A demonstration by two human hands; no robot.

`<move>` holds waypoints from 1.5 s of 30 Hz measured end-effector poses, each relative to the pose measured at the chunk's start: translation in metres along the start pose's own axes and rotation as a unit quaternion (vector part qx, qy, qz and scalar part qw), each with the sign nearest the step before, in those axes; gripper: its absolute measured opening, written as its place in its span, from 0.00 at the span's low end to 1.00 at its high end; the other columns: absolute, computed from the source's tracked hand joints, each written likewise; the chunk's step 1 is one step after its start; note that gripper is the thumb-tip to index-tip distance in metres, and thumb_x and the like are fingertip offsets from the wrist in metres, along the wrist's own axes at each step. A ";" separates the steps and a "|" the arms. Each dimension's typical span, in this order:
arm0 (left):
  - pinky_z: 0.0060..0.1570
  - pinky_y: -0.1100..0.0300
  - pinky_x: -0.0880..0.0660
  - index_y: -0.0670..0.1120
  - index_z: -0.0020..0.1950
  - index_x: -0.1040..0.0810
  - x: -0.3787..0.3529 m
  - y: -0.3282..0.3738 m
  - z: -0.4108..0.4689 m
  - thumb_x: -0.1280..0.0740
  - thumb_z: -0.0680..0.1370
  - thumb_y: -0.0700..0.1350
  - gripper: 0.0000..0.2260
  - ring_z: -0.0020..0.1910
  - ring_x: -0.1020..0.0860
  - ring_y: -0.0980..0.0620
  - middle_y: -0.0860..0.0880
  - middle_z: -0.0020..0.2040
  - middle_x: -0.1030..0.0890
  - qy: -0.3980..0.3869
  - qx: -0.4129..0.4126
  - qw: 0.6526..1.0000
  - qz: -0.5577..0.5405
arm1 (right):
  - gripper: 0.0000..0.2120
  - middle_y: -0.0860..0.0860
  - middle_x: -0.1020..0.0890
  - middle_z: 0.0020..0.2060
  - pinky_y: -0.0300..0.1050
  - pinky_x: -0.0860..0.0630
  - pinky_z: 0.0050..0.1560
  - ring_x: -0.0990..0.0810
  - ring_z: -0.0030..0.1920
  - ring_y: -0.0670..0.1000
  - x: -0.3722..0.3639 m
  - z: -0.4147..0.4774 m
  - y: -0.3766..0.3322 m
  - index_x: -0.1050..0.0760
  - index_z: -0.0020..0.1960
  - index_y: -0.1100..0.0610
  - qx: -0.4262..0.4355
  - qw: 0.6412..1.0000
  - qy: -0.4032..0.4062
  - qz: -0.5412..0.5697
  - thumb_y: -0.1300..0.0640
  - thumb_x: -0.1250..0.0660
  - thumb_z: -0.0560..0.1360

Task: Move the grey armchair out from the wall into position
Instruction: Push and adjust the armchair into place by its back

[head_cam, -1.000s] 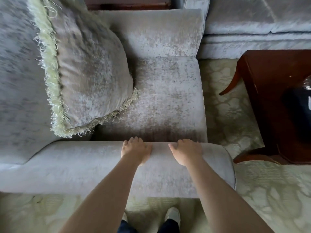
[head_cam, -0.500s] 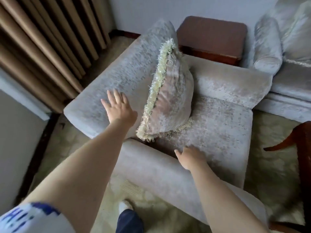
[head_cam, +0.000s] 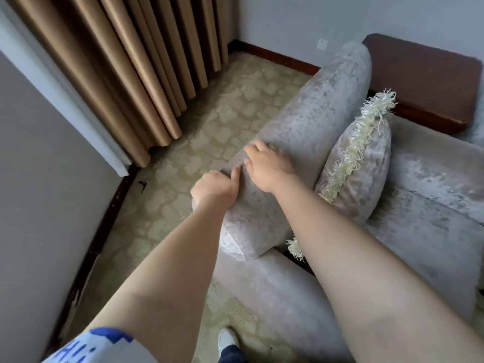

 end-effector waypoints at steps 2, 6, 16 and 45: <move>0.40 0.53 0.31 0.43 0.53 0.23 -0.003 -0.001 0.001 0.58 0.74 0.68 0.36 0.48 0.22 0.41 0.43 0.49 0.20 0.019 -0.009 1.000 0.000 | 0.16 0.51 0.32 0.68 0.50 0.37 0.62 0.33 0.66 0.56 -0.004 0.018 -0.010 0.32 0.66 0.54 0.037 0.999 -0.013 -0.015 0.52 0.48 0.81; 0.41 0.52 0.33 0.42 0.55 0.24 -0.008 -0.003 0.003 0.56 0.78 0.63 0.30 0.50 0.22 0.40 0.42 0.51 0.20 0.026 0.003 1.000 -0.008 | 0.18 0.52 0.30 0.68 0.56 0.45 0.70 0.37 0.71 0.53 -0.026 0.045 -0.023 0.30 0.65 0.53 0.065 0.988 -0.121 -0.075 0.51 0.52 0.82; 0.46 0.50 0.31 0.41 0.56 0.26 -0.005 -0.007 -0.019 0.57 0.79 0.60 0.28 0.50 0.24 0.40 0.41 0.52 0.22 0.027 0.033 0.999 -0.011 | 0.22 0.52 0.27 0.64 0.56 0.52 0.72 0.35 0.68 0.54 -0.043 0.042 -0.025 0.26 0.62 0.53 0.078 0.992 -0.083 -0.055 0.46 0.54 0.80; 0.72 0.46 0.59 0.44 0.77 0.60 0.062 0.001 0.142 0.61 0.79 0.61 0.31 0.76 0.60 0.44 0.42 0.78 0.56 -0.047 -0.440 0.877 0.187 | 0.55 0.66 0.60 0.74 0.71 0.53 0.69 0.59 0.73 0.70 -0.039 0.099 0.024 0.65 0.75 0.64 -0.505 0.862 -0.024 -0.030 0.36 0.36 0.68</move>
Point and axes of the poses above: each hand's wrist, its own z-axis towards the middle knuckle, its own x-axis out of the back of the hand, y = z × x, the point moved 5 cm from there along z, towards the middle knuckle
